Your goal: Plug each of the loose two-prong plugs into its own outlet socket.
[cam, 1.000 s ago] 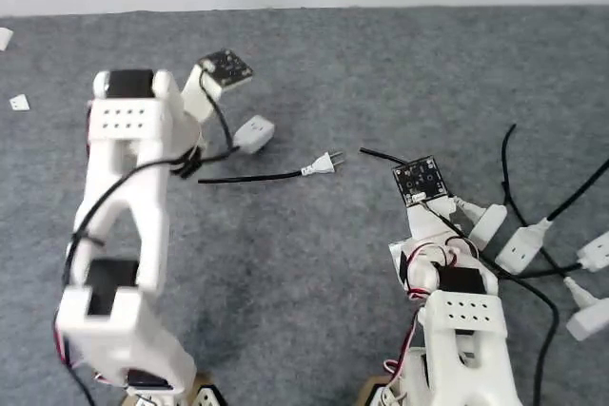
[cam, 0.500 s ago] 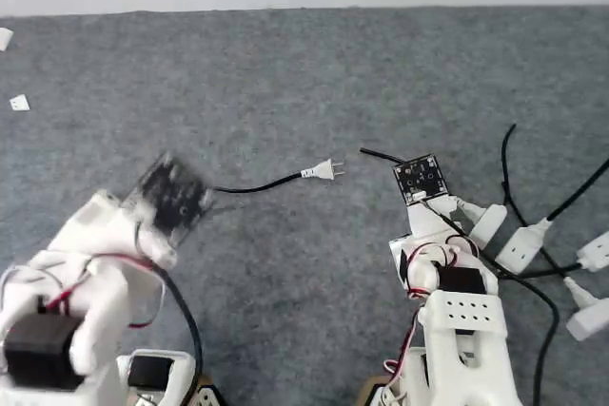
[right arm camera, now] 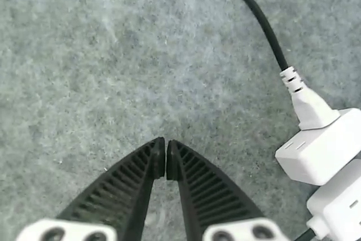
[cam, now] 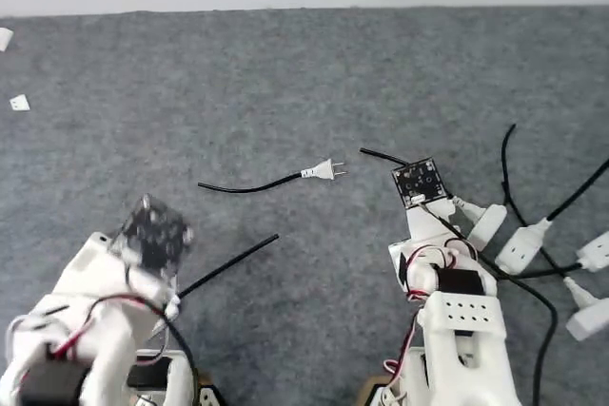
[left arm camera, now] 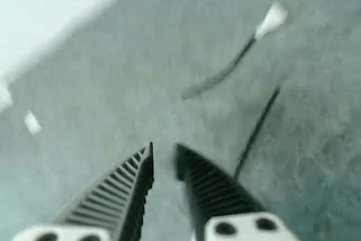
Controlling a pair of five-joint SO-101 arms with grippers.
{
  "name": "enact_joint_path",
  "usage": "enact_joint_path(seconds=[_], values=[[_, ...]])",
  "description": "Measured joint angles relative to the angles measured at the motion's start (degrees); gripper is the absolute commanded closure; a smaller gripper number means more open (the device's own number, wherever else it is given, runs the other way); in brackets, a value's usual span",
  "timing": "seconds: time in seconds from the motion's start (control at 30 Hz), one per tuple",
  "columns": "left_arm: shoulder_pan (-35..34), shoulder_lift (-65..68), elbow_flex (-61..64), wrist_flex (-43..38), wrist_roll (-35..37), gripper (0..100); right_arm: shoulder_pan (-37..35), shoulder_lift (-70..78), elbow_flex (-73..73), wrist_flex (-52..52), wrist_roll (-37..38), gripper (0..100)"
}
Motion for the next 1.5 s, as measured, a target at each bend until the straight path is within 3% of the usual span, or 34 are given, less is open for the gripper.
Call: enact_joint_path(seconds=[0.23, 0.37, 0.6, 0.9, 1.07, 1.5], values=[[-14.8, -0.4, 10.6, -7.4, 10.7, 85, 0.0, 0.0, 0.0, 0.0, 0.0, 99.0], [-16.4, -0.4, 14.0, -9.0, 17.0, 84, 0.0, 0.0, 0.0, -0.5, 0.0, 99.0], [-15.7, 11.8, 14.5, -10.4, 18.0, 84, 0.0, 0.0, 0.0, -1.1, 0.0, 99.0], [-10.6, 38.2, 12.8, -11.8, 9.3, 84, 0.0, 0.0, 0.0, -1.1, 0.0, 99.0], [-10.6, 40.4, 13.6, -12.6, 1.6, 75, 0.0, 0.0, 0.0, -1.1, 0.0, 99.0], [-13.5, 41.8, 22.4, -20.8, -5.9, 75, 0.0, 0.0, 0.0, -1.1, 0.0, 99.0]])
